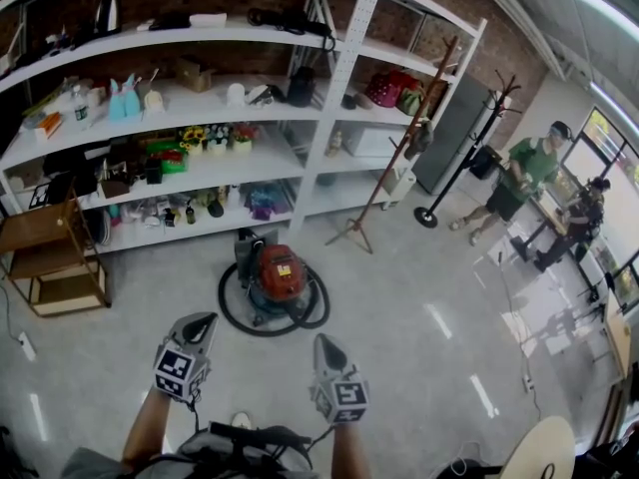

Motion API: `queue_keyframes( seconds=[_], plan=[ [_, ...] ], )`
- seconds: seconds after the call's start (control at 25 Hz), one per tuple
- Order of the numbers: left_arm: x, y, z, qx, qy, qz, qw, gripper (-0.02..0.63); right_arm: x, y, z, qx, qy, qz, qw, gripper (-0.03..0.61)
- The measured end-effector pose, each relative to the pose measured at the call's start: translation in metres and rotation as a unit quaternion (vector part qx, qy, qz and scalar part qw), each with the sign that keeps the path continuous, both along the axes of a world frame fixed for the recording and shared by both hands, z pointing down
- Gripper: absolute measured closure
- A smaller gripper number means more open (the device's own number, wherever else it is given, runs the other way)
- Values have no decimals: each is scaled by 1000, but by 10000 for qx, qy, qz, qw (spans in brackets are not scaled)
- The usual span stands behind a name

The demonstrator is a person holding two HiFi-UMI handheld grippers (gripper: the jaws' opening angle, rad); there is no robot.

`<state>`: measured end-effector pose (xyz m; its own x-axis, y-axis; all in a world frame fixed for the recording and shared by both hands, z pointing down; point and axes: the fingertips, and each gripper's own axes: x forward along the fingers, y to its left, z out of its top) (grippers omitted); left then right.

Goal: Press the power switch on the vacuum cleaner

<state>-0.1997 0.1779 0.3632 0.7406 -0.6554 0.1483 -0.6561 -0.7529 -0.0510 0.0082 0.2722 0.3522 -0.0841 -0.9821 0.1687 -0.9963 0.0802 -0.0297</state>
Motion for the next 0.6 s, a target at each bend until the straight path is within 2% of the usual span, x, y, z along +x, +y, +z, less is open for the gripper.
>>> queue_keyframes(
  seconds=[0.6],
  plan=[
    [24, -56, 12, -158, -37, 9, 9999, 604, 24, -57, 5, -102, -100, 20, 9999, 571]
  ],
)
